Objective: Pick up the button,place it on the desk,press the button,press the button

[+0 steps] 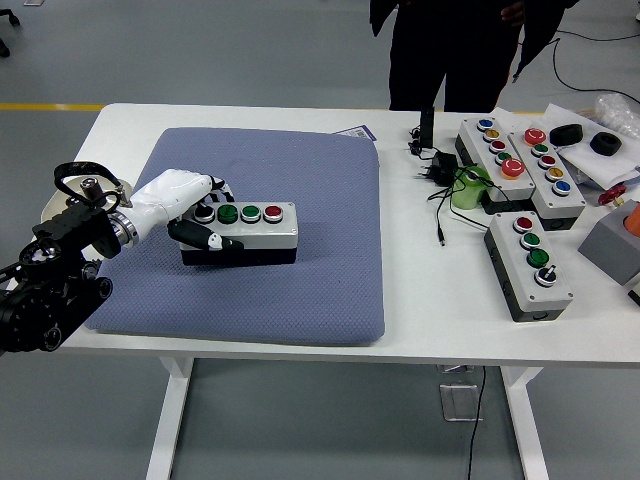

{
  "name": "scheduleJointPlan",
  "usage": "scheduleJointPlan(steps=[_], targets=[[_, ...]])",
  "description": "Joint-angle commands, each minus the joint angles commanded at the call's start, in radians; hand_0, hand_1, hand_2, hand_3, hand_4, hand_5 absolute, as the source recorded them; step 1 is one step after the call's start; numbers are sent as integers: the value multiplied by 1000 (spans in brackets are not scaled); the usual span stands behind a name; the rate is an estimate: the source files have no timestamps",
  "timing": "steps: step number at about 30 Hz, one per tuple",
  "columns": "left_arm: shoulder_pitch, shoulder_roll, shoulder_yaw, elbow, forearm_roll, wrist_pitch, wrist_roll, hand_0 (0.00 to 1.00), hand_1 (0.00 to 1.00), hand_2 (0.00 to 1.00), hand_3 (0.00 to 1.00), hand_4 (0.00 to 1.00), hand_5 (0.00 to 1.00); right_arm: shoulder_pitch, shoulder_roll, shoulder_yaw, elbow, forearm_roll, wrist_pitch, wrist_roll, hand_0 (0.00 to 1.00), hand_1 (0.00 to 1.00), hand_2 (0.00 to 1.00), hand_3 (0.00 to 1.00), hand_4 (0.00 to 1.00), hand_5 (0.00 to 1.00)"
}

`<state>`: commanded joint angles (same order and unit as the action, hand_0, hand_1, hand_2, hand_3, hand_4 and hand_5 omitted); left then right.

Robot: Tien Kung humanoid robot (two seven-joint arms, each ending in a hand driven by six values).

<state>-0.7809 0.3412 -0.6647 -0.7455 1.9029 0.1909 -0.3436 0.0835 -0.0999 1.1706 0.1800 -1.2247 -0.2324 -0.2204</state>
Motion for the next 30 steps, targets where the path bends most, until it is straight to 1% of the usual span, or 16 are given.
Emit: scheduleJointPlan(steps=[7, 11, 12, 17, 18, 23, 24, 26, 29, 30], targets=[[-14, 1, 42, -10, -21, 53, -49, 21, 106, 228, 284, 900, 2, 0, 0, 0, 0, -4, 1, -1, 754, 715, 723, 588, 191, 148], [-15, 2, 50, -13, -33, 54, -59, 21, 106, 228, 284, 900, 2, 1, 0, -1, 0, -3, 1, -1, 754, 715, 723, 588, 191, 148], [-14, 3, 54, -15, -39, 54, -61, 28, 118, 237, 298, 893, 2, 1, 0, 0, 0, -3, 1, -1, 754, 715, 722, 588, 191, 148], [-6, 2, 57, -15, -43, 53, -52, 28, 118, 237, 298, 893, 2, 0, 1, 1, 0, -4, 1, -2, 754, 715, 722, 588, 191, 148], [-5, 2, 55, -14, -39, 53, -49, 50, 213, 322, 397, 872, 2, 0, 1, 0, 0, -4, 1, -2, 755, 715, 722, 588, 191, 148], [-1, 8, 41, -18, -5, 45, -27, 50, 213, 322, 397, 872, 2, -1, 1, 2, 0, -4, 1, -2, 755, 715, 722, 588, 191, 148], [2, 10, 33, -22, 6, 41, -20, 69, 247, 387, 489, 843, 326, -1, 1, 3, 0, -6, 1, -2, 755, 715, 722, 587, 191, 148], [9, 14, 9, -38, 36, 23, -7, 69, 247, 387, 489, 843, 326, -2, 2, 5, 0, -5, 1, -3, 755, 715, 722, 587, 191, 148], [15, 18, -12, -60, 61, 7, 3, 69, 247, 387, 489, 843, 326, -2, 2, 7, 0, -6, 1, -3, 755, 715, 722, 587, 191, 148], [16, 19, -17, -67, 69, 2, 6, 87, 226, 399, 486, 925, 493, -2, 2, 8, 0, -8, 1, -3, 754, 713, 722, 587, 190, 147]])
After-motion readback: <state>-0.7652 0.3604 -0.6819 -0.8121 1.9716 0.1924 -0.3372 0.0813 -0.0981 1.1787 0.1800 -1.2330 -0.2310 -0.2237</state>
